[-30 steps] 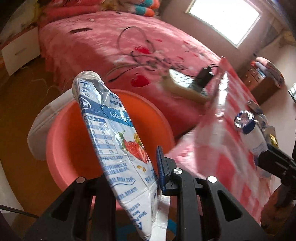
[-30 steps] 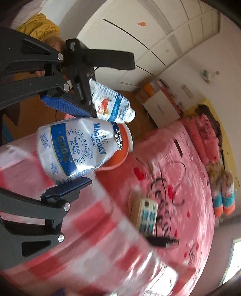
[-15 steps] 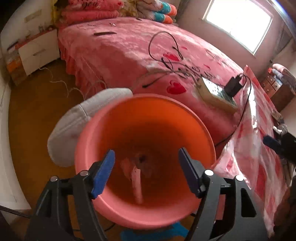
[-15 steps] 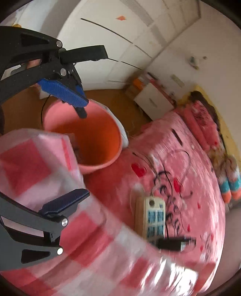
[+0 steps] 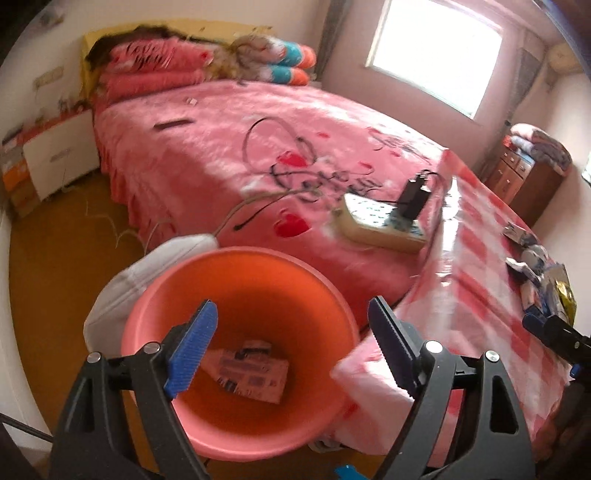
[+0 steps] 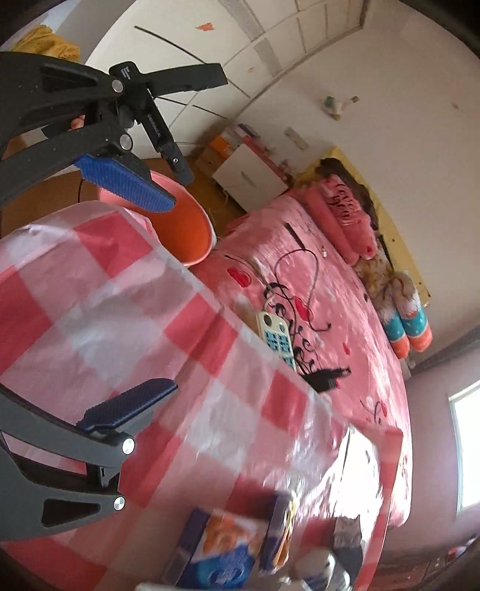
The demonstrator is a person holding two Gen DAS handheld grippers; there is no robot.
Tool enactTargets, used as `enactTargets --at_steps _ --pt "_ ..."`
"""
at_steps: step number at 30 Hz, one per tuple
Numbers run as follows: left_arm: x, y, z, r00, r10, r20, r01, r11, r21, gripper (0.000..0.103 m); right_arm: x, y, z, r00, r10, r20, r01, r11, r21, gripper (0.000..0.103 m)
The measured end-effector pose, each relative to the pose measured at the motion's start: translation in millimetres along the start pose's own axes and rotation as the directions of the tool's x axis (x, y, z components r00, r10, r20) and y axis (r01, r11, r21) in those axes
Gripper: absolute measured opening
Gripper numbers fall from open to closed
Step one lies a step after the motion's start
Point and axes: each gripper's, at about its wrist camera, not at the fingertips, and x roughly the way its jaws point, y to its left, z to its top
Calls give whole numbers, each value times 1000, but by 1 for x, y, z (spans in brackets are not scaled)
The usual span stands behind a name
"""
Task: Collect trash
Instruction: 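Move both grippers back over the trash on the table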
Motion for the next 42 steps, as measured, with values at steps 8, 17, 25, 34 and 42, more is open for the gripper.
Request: enactTargets --at_steps 8,17,25,34,42 --pt "-8 -65 5 1000 -2 -11 4 988 151 84 -28 -21 -5 998 -28 50 26 999 29 92" --pt "-12 -117 -2 998 -54 -24 58 969 240 84 -60 -36 -3 989 -88 123 86 996 19 92" --pt "-13 -158 -11 995 -92 -45 101 946 309 84 -81 -52 -4 979 -127 157 125 992 24 92" --pt "-12 -194 -22 989 -119 -84 142 921 362 84 -102 -55 -8 970 -145 194 149 989 -6 92" --pt "-16 -227 -30 980 -165 -115 198 891 408 84 -133 -81 -5 952 -172 251 164 985 55 92"
